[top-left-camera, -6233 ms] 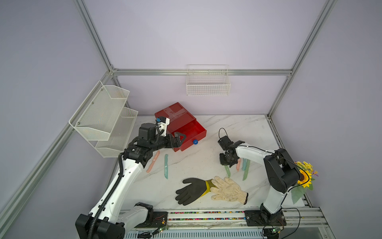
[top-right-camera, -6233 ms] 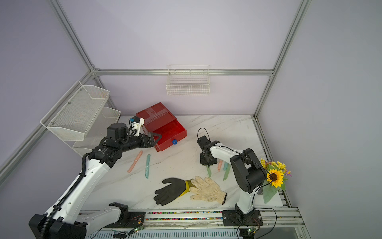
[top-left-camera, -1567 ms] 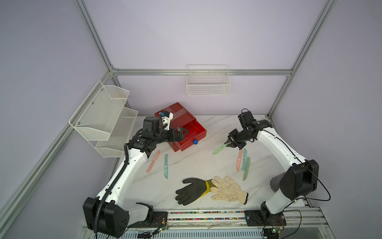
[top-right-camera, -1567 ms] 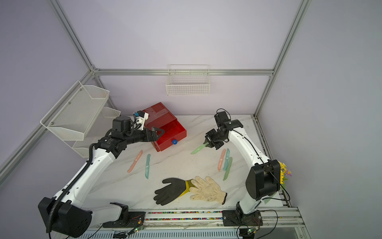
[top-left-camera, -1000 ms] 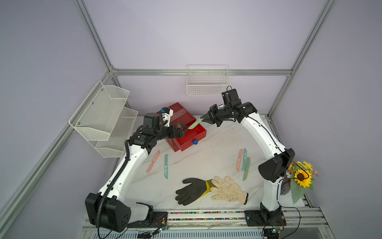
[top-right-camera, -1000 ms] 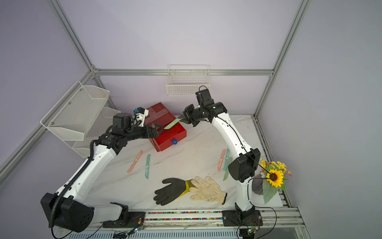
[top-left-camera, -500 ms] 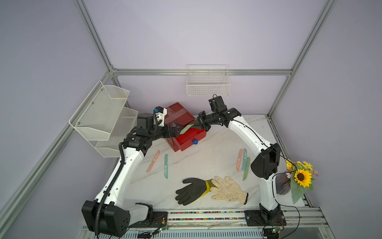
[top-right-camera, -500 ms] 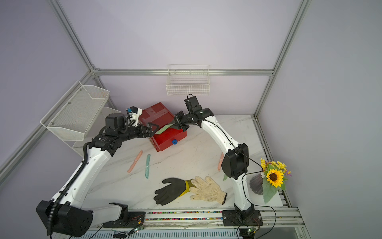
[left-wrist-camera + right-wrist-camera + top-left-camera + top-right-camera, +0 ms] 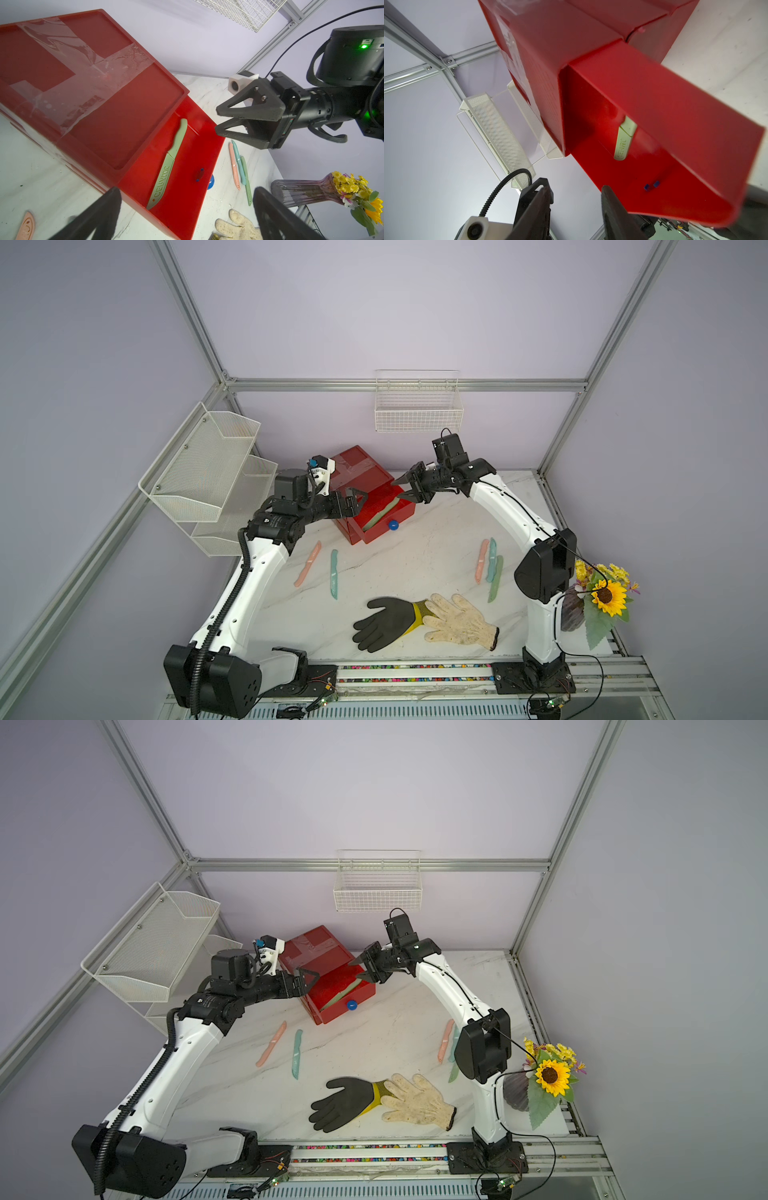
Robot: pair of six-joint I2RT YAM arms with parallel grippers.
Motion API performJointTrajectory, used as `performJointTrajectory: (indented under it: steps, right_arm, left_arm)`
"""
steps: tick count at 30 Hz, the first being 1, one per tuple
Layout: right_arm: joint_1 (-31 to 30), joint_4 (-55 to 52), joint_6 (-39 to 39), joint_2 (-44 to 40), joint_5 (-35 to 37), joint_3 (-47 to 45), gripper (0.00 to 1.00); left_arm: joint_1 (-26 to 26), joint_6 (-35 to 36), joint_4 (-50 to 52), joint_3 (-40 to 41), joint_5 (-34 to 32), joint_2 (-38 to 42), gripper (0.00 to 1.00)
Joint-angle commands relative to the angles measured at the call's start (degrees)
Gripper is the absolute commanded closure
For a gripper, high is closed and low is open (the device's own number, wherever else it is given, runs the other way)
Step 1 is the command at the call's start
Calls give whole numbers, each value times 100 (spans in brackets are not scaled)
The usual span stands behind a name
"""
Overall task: Place the fruit knives into the drawer by color
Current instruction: Place the fruit knife in the drawer, then move the fruit knife to the center of the board.
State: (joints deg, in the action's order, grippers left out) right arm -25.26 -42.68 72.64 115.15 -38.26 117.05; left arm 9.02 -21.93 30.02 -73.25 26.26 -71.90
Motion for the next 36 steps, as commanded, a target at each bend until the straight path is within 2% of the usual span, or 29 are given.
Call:
performJointTrajectory:
  steps: [1,4,6,9,12,18,21,23,27,36]
  right_arm:
    - [218,-725,-1831,-441,741,1,56]
    - [227,-1703,-3243,-558,1990,-201,53]
    - [223,-1893,-3875,-793,2871,-886,52]
    - [223,-1763,-4116,-1324,4066,-2149,52]
    - [223,-1656,-4046,-1721,4878,-3207,54]
    - [223,-1287,-3511,-2241,5525,-4788,63]
    - [279,-1135,-3264,-2269,5784,-5417,74]
    - [344,-1046,-3112,-2227,5927,-5702,79]
    - [499,-736,-3050,-2064,6109,-5964,79]
    - [1041,-433,-3089,-1486,6205,-5850,78]
  left_arm:
    - [-23,-65,-297,-49,147,-9,0]
    - [-5,-99,-338,-56,182,-38,0]
    - [21,-110,-370,-66,198,-79,0]
    - [87,-122,-391,-110,211,-137,0]
    - [117,-140,-433,-127,226,-168,0]
    - [206,-146,-448,-145,255,-212,0]
    - [246,-147,-463,-137,257,-224,0]
    - [258,-155,-478,-128,268,-229,0]
    - [284,-163,-479,-128,276,-222,0]
    - [293,-160,-479,-75,302,-193,0]
